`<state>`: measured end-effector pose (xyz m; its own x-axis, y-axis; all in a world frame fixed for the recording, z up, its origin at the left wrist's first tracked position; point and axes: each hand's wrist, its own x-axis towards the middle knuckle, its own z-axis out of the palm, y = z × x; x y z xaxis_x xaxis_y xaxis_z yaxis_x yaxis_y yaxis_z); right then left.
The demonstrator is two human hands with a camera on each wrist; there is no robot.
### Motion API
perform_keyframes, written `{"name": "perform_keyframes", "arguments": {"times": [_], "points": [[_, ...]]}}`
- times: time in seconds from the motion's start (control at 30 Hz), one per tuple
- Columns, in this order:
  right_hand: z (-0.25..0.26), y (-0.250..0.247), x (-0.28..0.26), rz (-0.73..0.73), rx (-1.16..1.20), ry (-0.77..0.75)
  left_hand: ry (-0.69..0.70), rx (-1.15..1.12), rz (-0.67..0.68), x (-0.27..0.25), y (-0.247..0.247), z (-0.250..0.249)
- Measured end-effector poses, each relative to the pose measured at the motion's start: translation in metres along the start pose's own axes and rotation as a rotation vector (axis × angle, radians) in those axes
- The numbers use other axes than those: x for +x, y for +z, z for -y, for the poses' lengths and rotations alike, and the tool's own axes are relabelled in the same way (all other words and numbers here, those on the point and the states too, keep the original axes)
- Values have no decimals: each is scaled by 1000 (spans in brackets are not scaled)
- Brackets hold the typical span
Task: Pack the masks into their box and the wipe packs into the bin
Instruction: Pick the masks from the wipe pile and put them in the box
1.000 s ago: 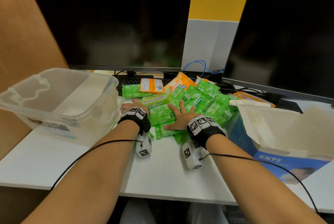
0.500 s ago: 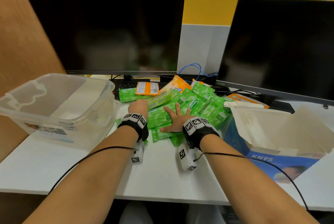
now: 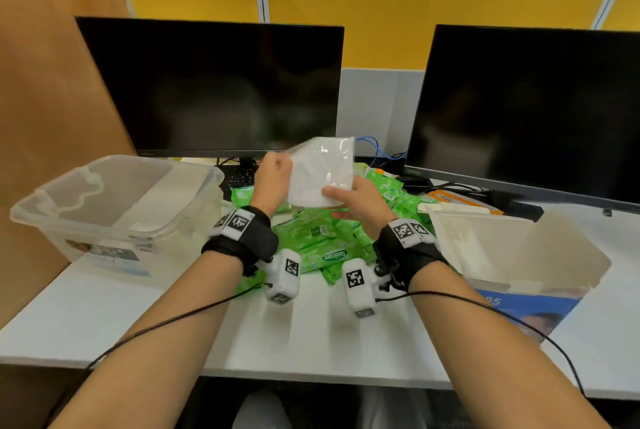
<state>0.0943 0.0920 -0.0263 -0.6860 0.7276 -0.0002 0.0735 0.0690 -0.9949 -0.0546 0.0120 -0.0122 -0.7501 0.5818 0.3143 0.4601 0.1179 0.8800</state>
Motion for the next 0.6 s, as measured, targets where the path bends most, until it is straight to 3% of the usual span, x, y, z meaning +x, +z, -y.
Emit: {"name": "perform_keyframes", "arguments": {"times": [0.07,0.13,0.23,0.3,0.37,0.6], "points": [[4,2,1,-177,-124,-87,-123,180,61,2,6,30],[3,3,6,-301,-302,-127,-281,489,224,1,8,62],[-13,7,10,-215,-359,61,-448,821,328,-4,6,97],[-35,11,11,-118,-327,181,-451,927,323,-4,7,104],[-52,15,12,-61,-311,206,-439,1024,357,-4,7,96],[-74,17,40,-118,-150,327,-384,1242,487,5,12,80]]}}
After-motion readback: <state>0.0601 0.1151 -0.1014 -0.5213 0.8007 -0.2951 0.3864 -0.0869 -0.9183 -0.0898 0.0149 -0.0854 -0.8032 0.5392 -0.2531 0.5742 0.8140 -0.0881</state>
